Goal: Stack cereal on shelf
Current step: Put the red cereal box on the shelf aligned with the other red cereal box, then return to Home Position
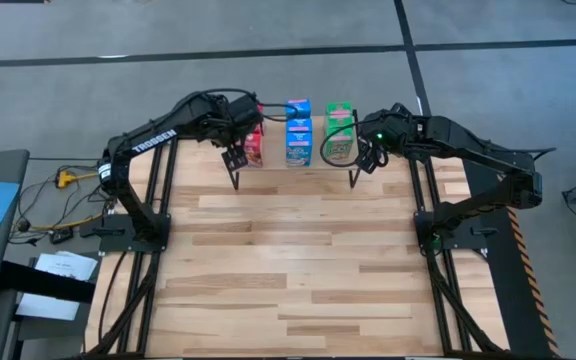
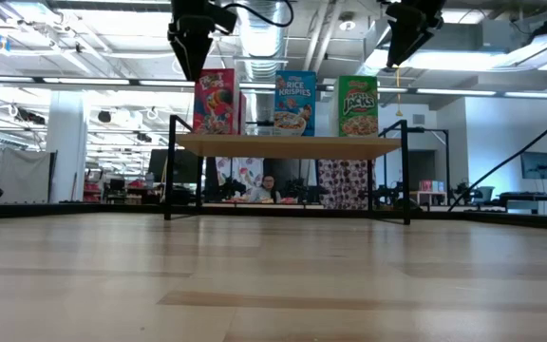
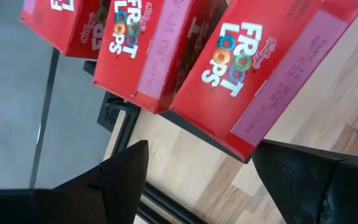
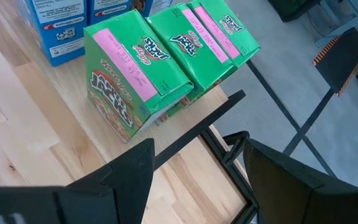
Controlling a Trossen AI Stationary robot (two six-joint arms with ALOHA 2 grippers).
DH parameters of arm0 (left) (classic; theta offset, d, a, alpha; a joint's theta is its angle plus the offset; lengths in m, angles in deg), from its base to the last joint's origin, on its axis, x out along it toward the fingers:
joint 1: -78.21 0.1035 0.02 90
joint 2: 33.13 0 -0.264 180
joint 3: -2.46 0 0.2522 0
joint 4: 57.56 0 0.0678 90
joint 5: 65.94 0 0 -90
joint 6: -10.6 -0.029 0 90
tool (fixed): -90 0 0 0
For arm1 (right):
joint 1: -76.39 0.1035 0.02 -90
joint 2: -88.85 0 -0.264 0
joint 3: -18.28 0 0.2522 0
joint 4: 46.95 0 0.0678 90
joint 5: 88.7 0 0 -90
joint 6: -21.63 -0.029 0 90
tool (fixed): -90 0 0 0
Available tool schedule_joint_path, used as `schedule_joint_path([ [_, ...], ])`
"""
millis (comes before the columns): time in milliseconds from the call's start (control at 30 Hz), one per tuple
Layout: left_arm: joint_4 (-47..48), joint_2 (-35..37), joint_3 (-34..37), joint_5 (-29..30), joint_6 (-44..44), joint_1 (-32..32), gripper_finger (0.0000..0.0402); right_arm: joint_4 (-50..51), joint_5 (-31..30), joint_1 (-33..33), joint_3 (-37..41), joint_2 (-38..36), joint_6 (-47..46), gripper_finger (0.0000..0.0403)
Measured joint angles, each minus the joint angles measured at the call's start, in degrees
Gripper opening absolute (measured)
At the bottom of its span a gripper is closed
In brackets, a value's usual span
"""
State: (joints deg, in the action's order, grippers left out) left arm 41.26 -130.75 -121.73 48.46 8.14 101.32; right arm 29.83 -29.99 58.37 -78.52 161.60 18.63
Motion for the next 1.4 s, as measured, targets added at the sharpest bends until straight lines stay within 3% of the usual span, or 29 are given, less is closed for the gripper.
schedule_joint_path([
  [700, 4.1, 0.1, -6.3, 0.2, 0.7, -1.7, 0.0276, 0.0, 0.1, 0.0, 0.0, 0.0, 0.0, 0.0269],
  [933, 4.1, 3.0, -8.8, 0.2, 2.9, -1.7, 0.0276, -0.1, 6.9, -0.5, 0.0, -0.7, -0.2, 0.0269],
  [1167, 3.3, 10.9, -8.8, 0.1, 6.8, -1.8, 0.0276, -4.5, 7.7, -0.8, 0.3, -7.3, -0.4, 0.0269],
  [1400, -2.6, 18.7, -8.3, -0.1, 8.6, -3.5, 0.0276, -15.6, 13.3, -0.8, 8.5, -19.2, 1.3, 0.0269],
])
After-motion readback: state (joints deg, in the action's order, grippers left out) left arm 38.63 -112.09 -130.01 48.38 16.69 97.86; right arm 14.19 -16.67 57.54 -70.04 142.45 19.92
